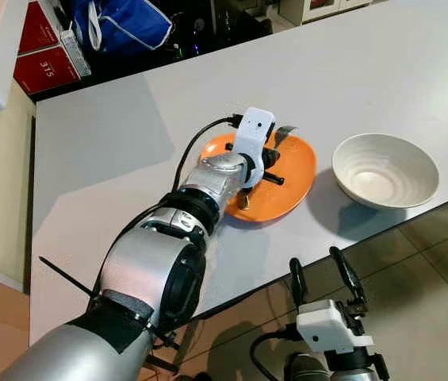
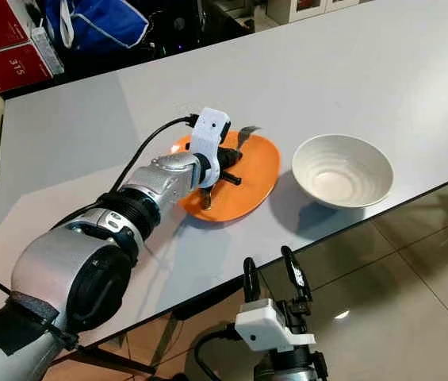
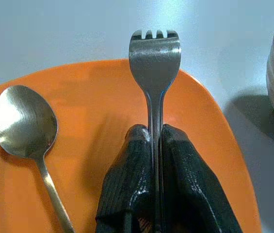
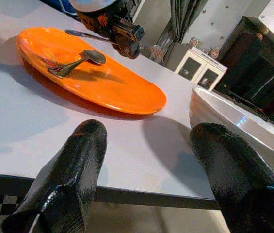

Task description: Setting the table

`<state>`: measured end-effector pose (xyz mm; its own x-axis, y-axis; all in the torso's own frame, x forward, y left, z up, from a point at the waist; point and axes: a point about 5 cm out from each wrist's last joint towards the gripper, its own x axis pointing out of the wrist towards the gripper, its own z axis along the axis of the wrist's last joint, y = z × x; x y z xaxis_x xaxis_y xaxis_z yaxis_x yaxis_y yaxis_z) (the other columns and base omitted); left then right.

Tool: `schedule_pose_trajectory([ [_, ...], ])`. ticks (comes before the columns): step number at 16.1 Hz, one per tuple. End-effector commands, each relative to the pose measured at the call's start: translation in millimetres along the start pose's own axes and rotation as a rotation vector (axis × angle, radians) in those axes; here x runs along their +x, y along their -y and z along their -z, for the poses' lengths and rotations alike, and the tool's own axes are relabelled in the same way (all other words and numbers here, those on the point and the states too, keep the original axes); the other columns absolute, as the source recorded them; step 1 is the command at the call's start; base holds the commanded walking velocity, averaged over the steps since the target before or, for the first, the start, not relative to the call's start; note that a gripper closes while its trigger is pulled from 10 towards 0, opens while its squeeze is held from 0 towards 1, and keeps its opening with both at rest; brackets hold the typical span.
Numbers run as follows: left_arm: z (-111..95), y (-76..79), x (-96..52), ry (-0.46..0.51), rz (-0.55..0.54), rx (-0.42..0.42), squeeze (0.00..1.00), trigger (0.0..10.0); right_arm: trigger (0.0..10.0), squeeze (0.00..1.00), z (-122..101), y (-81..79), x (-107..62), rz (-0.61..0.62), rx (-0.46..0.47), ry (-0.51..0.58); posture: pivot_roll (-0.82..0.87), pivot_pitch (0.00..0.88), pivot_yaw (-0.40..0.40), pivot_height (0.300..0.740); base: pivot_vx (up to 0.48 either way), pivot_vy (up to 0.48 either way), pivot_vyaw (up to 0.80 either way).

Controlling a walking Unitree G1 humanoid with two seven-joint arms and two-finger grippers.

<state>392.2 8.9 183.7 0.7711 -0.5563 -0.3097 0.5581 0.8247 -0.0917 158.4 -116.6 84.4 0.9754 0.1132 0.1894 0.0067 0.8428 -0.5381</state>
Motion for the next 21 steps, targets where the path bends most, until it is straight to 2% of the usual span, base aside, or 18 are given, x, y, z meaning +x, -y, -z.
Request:
schedule_pose_trajectory([
  [1,-0.7,-2.3,-0.4,0.013,-0.016,0.003,0.0,0.0,10.0,0.0,-2.9,1.6,-2.0,0.0,0.007,0.01,-0.27,0.119,0.145,0.74,0.0,0.0,0.0],
  [3,5.1,-5.7,-1.2,-0.001,-0.023,0.027,0.0,0.0,10.0,0.0,-3.5,1.5,-3.7,0.004,0.008,0.007,-0.27,0.123,0.147,0.74,0.0,0.0,0.0],
  [5,8.5,-7.1,-1.1,-0.001,-0.053,-0.049,0.0,0.0,10.0,0.0,-4.0,1.6,-5.0,0.004,0.008,0.005,-0.28,0.127,0.146,0.74,0.0,0.0,0.0],
  [7,11.1,-11.2,-1.3,0.013,-0.145,-0.188,0.0,0.0,10.0,0.0,-4.6,1.6,-6.2,0.002,0.007,0.001,-0.28,0.13,0.146,0.74,0.0,0.0,0.0],
  [10,13.4,-13.8,-1.8,0.012,-0.181,-0.22,0.0,0.0,10.0,0.0,-5.8,1.0,-7.2,0.001,0.004,0.001,-0.29,0.132,0.145,0.74,0.0,0.0,0.0],
  [13,14.8,-15.4,-2.0,0.014,-0.228,-0.295,0.0,0.0,10.0,0.0,-7.8,-1.3,-8.0,-0.001,0.005,0.001,-0.29,0.135,0.147,0.74,0.0,0.0,0.0],
  [18,17.9,-12.2,-0.8,0.004,-0.259,-0.316,0.0,0.0,10.0,0.0,-11.7,-5.5,-8.9,-0.002,0.008,0.004,-0.29,0.14,0.155,0.74,0.0,0.0,0.0],
  [21,19.0,-7.2,0.7,-0.012,-0.241,-0.273,0.0,0.0,10.0,0.0,-13.3,-7.8,-9.2,-0.001,0.011,0.005,-0.3,0.141,0.162,0.74,0.0,0.0,0.0],
])
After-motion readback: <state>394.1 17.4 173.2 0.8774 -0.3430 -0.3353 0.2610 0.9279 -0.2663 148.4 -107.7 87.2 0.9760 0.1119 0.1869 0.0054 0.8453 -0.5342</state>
